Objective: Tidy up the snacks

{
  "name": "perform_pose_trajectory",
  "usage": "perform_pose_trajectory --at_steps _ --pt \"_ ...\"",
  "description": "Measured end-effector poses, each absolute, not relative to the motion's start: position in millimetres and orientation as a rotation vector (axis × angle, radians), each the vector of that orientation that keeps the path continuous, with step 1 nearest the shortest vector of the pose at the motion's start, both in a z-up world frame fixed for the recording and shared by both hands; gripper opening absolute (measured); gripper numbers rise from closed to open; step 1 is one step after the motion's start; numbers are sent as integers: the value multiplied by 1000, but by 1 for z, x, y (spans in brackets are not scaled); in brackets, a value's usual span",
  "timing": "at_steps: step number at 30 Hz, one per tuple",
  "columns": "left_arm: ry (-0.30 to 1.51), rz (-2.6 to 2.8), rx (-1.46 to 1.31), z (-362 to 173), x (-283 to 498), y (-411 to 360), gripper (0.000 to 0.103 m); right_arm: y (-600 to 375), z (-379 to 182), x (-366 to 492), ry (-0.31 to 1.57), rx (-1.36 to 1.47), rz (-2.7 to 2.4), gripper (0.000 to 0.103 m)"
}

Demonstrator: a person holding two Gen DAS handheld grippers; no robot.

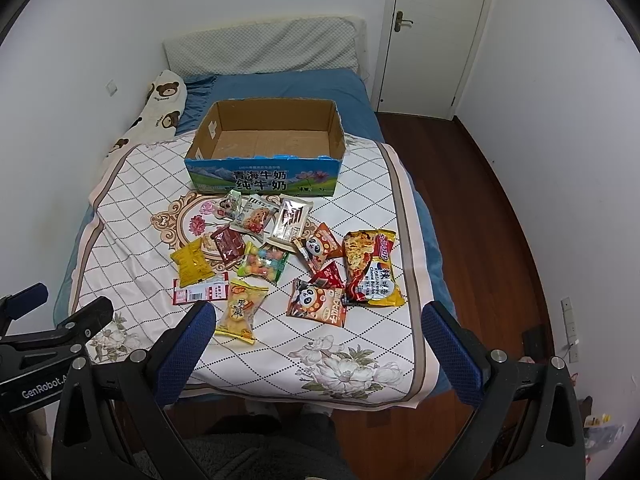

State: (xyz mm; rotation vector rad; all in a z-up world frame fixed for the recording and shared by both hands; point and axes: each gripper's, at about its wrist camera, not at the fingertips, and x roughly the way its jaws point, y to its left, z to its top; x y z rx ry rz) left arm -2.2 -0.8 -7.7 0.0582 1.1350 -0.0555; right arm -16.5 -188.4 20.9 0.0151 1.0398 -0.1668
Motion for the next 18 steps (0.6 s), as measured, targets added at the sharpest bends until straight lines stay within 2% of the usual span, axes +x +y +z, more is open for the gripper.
perform_pose_trajectory --at_steps 18 --pt "1131 -53 54 -3 3 4 103 -190 23 -15 1038 17 -163 103"
